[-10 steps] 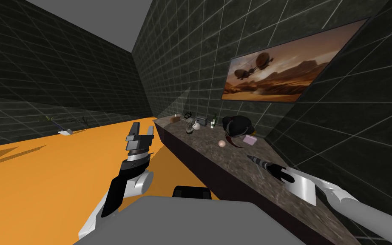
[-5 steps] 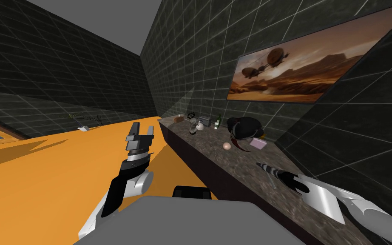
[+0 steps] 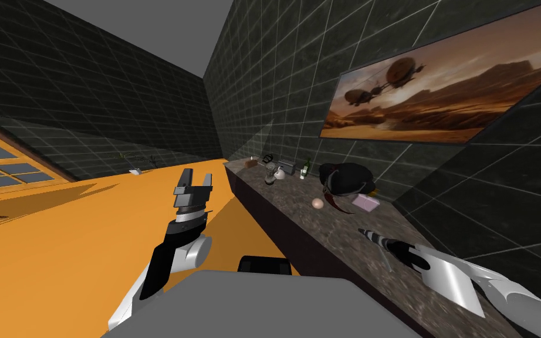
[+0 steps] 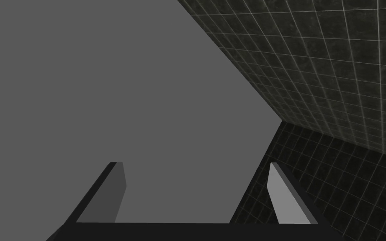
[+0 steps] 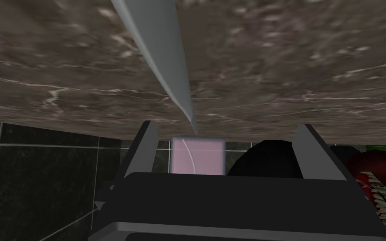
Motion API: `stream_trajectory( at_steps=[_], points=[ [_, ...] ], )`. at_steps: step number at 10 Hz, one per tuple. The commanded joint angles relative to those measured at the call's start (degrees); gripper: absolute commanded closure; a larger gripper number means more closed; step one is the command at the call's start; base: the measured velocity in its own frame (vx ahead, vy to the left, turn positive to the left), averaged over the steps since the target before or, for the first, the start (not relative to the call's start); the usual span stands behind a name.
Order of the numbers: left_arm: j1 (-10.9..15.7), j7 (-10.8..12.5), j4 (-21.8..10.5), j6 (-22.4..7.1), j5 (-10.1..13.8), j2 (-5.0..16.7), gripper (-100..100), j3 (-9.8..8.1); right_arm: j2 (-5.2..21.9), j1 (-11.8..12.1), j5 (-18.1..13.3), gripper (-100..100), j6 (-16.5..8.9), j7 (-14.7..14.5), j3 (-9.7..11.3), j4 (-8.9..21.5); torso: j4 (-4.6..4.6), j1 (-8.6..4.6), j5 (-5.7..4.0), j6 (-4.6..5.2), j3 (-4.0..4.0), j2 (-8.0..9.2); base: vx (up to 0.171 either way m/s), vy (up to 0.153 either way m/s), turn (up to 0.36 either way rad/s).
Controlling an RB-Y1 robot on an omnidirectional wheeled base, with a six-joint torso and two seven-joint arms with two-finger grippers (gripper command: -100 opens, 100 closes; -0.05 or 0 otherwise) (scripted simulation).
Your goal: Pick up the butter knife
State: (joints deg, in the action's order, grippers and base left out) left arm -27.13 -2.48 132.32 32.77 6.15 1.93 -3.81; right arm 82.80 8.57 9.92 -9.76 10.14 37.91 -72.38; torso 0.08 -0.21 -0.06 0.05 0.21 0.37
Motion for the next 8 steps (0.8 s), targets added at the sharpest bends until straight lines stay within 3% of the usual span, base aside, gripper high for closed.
stream_trajectory(
  at_steps=[1, 6, 7, 8],
  points=[
    [0.0, 0.0, 0.0, 0.0, 0.0, 0.0, 0, 0.00, -0.6, 0.0, 0.3, -100, -1.7, 0.5, -0.1, 0.0, 0.00, 0.00, 0.00, 0.00, 0.00, 0.00, -0.114, -0.059, 0.174],
    [0.0, 0.0, 0.0, 0.0, 0.0, 0.0, 0, 0.00, -2.5, -0.8, 1.6, -100, -7.1, 1.9, 0.1, 0.0, 0.03, -0.07, -0.01, 0.03, 0.07, 0.11, -0.101, -0.066, 0.201],
    [0.0, 0.0, 0.0, 0.0, 0.0, 0.0, 0, -0.01, -2.4, -0.8, 1.4, -100, -6.2, 1.7, 0.1, 0.1, 0.04, -0.11, -0.02, 0.05, 0.09, 0.14, -0.050, -0.039, 0.048],
    [0.0, 0.0, 0.0, 0.0, 0.0, 0.0, 0, -0.01, -2.4, -0.8, 1.4, 100, -6.5, 1.7, 0.1, 0.1, 0.01, 0.00, 0.00, 0.11, 0.00, -0.03, -0.009, -0.007, -0.009]
  ],
)
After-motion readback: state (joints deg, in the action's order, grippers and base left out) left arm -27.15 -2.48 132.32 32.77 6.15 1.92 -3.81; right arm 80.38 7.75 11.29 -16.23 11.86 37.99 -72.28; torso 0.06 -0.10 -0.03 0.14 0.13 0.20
